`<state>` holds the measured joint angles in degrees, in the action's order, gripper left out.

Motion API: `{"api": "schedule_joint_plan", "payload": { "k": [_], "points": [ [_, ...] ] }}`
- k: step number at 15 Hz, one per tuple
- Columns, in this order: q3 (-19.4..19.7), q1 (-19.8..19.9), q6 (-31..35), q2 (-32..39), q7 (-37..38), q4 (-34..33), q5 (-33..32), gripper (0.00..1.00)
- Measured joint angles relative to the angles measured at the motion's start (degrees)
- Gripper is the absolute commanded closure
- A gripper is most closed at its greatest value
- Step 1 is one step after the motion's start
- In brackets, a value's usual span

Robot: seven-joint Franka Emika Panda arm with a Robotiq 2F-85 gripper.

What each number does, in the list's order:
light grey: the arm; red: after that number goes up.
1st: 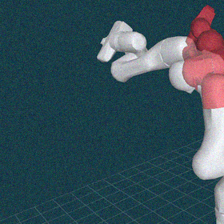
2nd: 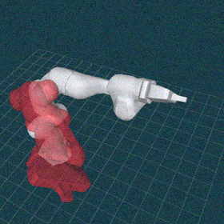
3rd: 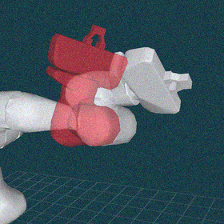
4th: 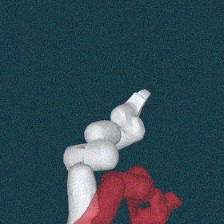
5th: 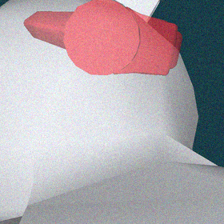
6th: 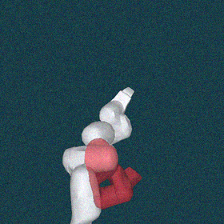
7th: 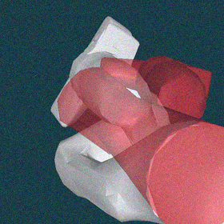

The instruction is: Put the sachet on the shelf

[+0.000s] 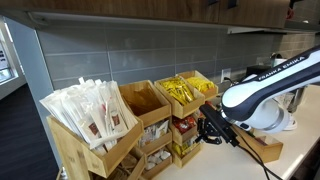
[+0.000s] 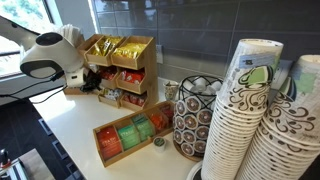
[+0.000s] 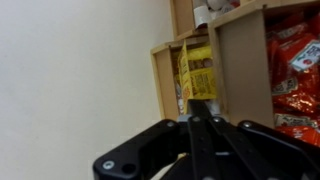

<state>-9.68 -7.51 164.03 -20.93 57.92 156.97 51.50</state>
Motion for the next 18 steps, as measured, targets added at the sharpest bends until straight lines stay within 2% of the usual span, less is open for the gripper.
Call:
{"api": "schedule_joint_plan", "payload": {
  "k": [11,18],
  "points": [
    [-4.8,-0.6,10.0,5.54,-0.05,0.17,-1.62,1.0],
    [-6.07,-1.1,17.04,8.88,0.08,-0.4,-2.97,1.0]
  ]
}}
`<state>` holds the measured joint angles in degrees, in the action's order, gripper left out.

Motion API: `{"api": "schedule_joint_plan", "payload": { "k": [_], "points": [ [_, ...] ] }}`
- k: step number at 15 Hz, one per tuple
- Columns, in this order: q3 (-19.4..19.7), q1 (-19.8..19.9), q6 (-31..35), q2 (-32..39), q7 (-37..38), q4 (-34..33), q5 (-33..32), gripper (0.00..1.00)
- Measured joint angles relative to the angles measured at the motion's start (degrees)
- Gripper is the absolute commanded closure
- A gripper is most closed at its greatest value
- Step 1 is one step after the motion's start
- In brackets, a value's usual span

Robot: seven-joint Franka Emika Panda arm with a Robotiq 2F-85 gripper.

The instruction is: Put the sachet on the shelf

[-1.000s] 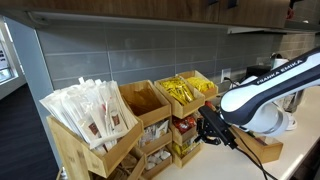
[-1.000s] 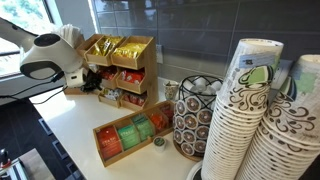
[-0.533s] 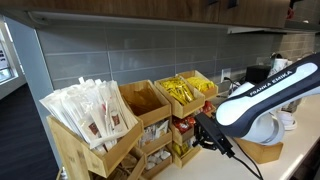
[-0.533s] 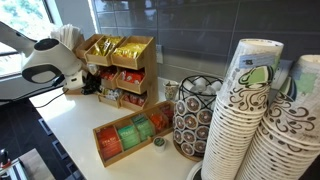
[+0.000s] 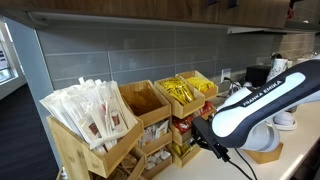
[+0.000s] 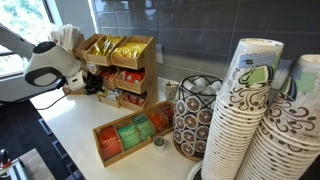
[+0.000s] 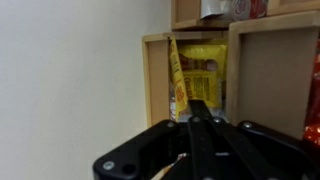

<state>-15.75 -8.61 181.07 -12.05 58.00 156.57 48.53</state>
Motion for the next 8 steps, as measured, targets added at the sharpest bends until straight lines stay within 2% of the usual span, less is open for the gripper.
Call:
{"api": "schedule_joint_plan", "payload": {
  "k": [5,7,8],
  "points": [
    [0.25,0.0,1.56,1.82,1.91,-0.2,0.31,1.0],
    [0.31,0.0,1.58,2.11,2.47,-0.19,0.34,0.73],
    [0.32,-0.01,1.58,2.13,2.7,-0.2,0.34,0.67]
  ]
}}
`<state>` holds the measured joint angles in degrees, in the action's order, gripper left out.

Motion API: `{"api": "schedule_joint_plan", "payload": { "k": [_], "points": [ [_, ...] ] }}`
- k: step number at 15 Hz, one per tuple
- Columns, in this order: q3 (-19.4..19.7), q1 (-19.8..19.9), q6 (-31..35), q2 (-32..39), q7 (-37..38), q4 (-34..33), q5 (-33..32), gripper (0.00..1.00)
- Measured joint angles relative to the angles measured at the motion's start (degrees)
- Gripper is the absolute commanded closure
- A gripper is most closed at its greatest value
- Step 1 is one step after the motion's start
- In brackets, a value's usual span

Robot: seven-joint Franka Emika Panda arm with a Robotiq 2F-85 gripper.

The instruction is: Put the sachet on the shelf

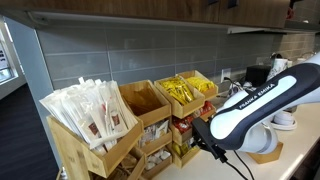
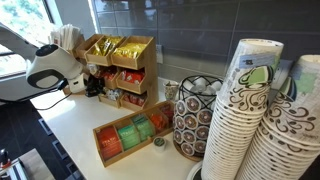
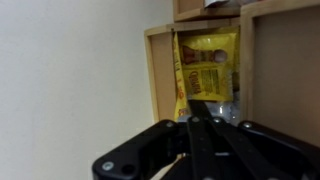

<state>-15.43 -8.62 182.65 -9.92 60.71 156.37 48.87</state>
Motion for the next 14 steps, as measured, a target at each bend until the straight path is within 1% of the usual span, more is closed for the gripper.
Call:
{"api": "schedule_joint_plan", "payload": {
  "k": [1,3,7,9,12,14],
  "points": [
    [0.01,-0.01,0.0,0.0,0.14,0.02,0.0,0.59],
    [0.08,-0.02,0.0,-0.1,0.53,0.03,0.01,0.45],
    [0.52,-0.08,-0.24,-0.22,0.71,0.96,0.03,0.16],
    [0.57,0.66,-0.76,-0.24,0.66,1.45,0.03,0.01],
    [0.8,2.37,-3.59,-0.45,-0.15,1.63,0.04,0.0],
    [2.29,2.21,-7.74,-2.09,-3.66,1.39,0.83,0.0]
  ]
}}
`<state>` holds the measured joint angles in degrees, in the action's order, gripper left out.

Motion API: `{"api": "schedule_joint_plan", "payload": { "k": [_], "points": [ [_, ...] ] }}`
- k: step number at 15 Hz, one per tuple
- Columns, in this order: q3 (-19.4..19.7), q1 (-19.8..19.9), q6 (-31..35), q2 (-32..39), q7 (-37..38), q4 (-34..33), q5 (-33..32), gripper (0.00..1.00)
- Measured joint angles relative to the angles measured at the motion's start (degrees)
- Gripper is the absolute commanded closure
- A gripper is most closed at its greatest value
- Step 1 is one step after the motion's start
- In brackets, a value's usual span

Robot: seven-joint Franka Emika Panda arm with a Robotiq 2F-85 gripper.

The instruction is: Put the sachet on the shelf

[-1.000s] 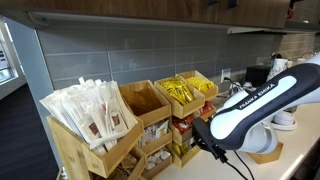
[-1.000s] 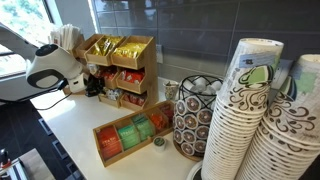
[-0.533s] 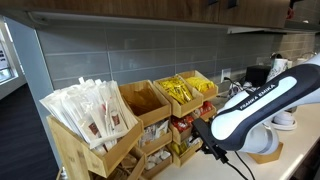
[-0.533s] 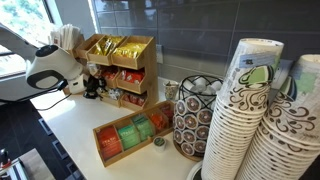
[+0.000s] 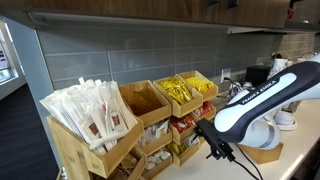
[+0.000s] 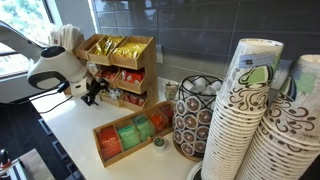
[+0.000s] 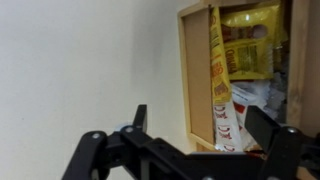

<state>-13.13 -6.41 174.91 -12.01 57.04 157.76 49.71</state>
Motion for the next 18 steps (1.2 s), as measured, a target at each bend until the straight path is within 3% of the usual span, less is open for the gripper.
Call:
{"api": "schedule_joint_plan", "payload": {
  "k": [4,9,11,18],
  "points": [
    [2.52,2.15,-13.11,-6.69,-8.8,-0.79,-2.71,0.01],
    [6.0,6.49,-33.28,-15.99,-11.94,-0.75,-19.19,0.0],
    [7.75,6.61,-39.58,-20.08,-15.69,-0.77,-22.89,0.0],
    [11.0,5.97,-52.46,-33.17,-34.34,-0.76,-25.05,0.0]
  ]
}}
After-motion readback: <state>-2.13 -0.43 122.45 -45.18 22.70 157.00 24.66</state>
